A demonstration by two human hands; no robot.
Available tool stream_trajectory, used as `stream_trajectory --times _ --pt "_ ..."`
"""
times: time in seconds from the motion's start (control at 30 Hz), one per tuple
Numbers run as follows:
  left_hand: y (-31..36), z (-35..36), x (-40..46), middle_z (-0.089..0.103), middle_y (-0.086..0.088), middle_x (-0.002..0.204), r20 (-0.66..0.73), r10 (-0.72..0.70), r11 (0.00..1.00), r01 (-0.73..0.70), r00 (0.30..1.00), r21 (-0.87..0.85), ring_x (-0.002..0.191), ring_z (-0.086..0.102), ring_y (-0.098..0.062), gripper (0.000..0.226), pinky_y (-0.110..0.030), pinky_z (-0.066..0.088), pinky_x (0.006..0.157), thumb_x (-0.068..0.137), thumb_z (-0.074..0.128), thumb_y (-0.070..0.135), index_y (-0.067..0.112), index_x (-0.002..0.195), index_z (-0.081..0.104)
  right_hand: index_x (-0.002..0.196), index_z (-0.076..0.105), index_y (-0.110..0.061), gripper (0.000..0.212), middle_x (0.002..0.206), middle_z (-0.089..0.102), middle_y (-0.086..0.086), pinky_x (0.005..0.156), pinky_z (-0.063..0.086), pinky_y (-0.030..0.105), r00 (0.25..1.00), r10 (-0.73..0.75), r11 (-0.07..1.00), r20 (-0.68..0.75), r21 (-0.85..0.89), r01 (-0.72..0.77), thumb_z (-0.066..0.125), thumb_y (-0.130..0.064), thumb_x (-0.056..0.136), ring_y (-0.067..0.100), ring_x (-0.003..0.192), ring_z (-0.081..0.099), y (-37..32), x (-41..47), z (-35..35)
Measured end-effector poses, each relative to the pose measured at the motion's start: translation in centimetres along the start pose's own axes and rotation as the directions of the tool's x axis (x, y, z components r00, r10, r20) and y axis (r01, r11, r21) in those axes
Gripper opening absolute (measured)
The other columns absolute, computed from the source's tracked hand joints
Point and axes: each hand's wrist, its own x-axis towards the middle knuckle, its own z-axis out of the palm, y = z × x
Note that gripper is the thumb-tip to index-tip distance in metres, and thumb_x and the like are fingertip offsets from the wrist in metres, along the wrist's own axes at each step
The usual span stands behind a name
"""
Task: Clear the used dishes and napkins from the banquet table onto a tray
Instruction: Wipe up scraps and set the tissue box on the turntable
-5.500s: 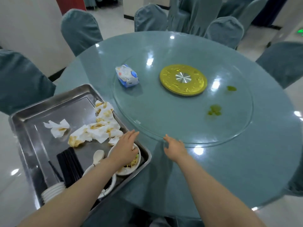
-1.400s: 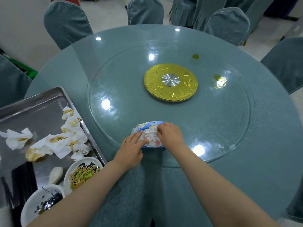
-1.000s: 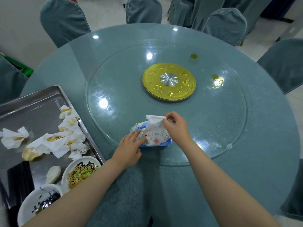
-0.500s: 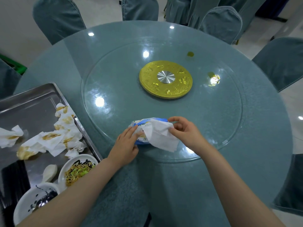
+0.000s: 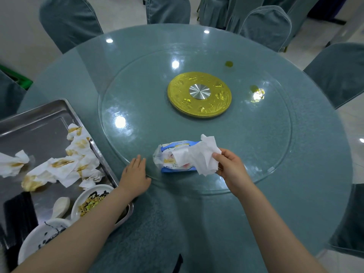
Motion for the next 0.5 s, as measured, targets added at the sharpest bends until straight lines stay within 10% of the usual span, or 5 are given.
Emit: stream_trajectory --times 0.33,0.5 --pt "-1.1 -0.7 0.8 -0.011 -0.014 0.161 0.099 -0.004 0.976 -0.017 0.995 0.218 0.149 -0.003 -0.028 0.084 -0.041 0.008 0.121 0.091 0.048 0.03 0.008 0.153 -0.004 0.102 0.068 -0.009 0.017 0.091 0.07 0.001 0.076 0.052 0.03 0.999 0.035 0.999 -0.014 0.008 -0.035 0.054 -0.014 0.094 0.015 0.082 0.062 0.6 -0.6 -0.1" --pt "-2.6 -4.1 3.6 0.017 -0.016 0.158 0.094 -0.094 0.976 0.074 0.991 0.203 0.145 0.019 -0.028 0.067 -0.044 0.022 0.117 0.092 0.048 0.028 0.004 0.149 0.023 0.101 0.068 -0.009 0.015 0.09 0.07 0.001 0.074 0.05 0.029 1.0 0.01 1.0 -0.005 -0.012 -0.01 0.056 -0.01 0.093 0.014 0.079 0.063 0.8 -1.1 -0.3"
